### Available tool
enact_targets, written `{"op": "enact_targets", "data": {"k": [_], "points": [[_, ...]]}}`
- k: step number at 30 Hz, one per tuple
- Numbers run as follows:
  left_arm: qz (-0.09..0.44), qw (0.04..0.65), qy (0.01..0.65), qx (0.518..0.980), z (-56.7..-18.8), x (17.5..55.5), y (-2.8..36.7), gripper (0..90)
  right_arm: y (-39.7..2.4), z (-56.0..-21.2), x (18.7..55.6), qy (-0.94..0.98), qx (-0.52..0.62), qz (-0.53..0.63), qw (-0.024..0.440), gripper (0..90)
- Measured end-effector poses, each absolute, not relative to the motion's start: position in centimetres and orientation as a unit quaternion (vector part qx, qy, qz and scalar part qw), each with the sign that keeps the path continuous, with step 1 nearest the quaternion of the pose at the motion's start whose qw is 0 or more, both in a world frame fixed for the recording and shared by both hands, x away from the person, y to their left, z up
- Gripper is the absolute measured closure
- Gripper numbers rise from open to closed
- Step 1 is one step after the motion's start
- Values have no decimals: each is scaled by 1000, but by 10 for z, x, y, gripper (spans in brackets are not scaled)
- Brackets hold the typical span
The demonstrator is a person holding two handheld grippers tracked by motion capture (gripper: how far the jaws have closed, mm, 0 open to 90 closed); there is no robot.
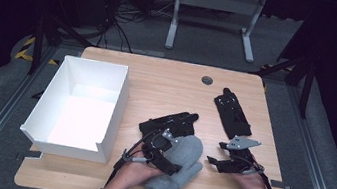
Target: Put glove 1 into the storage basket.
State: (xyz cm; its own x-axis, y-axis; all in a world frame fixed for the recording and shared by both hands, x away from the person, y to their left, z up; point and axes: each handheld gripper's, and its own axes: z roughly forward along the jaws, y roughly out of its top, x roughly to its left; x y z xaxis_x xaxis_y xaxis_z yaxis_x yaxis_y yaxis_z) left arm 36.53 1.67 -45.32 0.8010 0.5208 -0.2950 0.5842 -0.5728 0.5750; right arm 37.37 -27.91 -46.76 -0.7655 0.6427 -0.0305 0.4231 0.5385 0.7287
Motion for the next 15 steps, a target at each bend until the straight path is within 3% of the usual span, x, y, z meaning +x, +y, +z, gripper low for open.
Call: {"op": "enact_targets", "data": {"k": [5, 15], "points": [[-68, 351, 303, 883, -456, 366, 18, 220, -279, -468, 374, 864, 308, 370, 150, 253], [-106, 353, 285, 885, -455, 368, 20, 643, -278, -470, 374, 866, 299, 373, 148, 196]]}}
